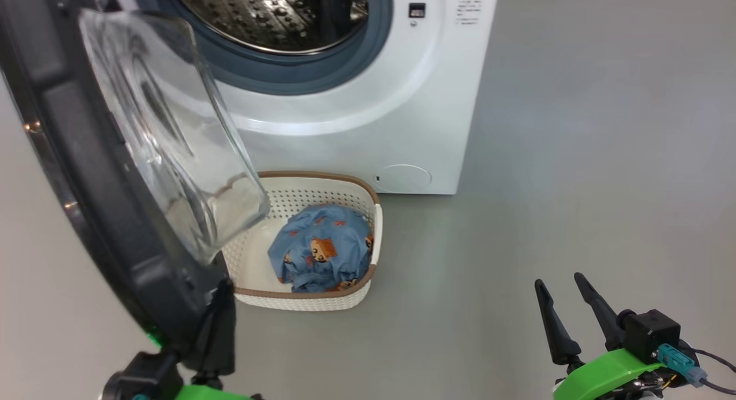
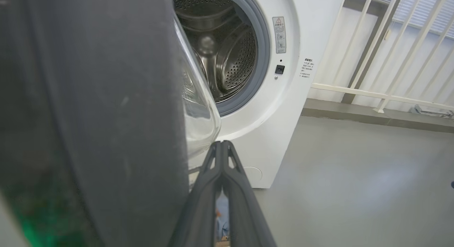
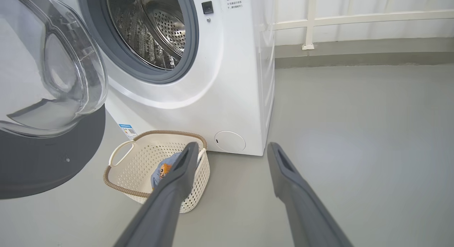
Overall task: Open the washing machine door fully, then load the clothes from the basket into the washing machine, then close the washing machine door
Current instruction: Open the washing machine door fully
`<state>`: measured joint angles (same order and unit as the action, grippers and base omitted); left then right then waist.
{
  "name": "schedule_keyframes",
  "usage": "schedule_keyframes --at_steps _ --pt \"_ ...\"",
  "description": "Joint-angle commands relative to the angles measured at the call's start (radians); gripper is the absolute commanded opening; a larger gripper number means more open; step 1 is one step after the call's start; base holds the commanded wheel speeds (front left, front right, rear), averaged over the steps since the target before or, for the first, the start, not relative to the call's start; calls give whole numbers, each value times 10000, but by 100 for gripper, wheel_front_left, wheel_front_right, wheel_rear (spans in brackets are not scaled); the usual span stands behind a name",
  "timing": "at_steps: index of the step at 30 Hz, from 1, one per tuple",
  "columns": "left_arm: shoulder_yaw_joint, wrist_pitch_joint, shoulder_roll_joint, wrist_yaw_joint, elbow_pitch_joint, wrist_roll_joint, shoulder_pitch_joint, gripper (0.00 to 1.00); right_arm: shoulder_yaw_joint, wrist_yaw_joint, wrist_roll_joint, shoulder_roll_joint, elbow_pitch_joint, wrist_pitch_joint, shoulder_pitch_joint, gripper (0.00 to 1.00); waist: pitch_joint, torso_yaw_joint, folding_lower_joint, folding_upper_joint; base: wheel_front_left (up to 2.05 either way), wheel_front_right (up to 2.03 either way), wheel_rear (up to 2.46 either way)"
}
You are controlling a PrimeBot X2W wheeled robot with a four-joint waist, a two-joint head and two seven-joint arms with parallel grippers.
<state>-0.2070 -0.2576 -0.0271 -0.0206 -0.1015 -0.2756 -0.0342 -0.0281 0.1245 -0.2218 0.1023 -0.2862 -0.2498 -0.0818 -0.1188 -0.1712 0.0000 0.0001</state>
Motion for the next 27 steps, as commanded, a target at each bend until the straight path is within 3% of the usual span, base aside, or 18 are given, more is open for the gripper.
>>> schedule_keyframes --at_steps 1,12,20,27 --pt "691 -42 -231 271 267 -66 -5 0 -289 62 80 27 211 -120 -39 100 156 -228 0 -1 0 0 0" --pt "2209 -42 -231 738 490 -342 679 0 -405 62 27 -59 33 -120 126 100 520 -670 0 -1 0 0 0" --pt "3154 -42 -385 764 -178 -257 554 0 -487 62 40 -9 31 -120 145 100 579 -607 0 -1 0 0 0" --pt "4348 -42 -518 891 -819 -825 -70 0 -502 62 29 82 64 -120 105 100 395 -494 0 -1 0 0 0"
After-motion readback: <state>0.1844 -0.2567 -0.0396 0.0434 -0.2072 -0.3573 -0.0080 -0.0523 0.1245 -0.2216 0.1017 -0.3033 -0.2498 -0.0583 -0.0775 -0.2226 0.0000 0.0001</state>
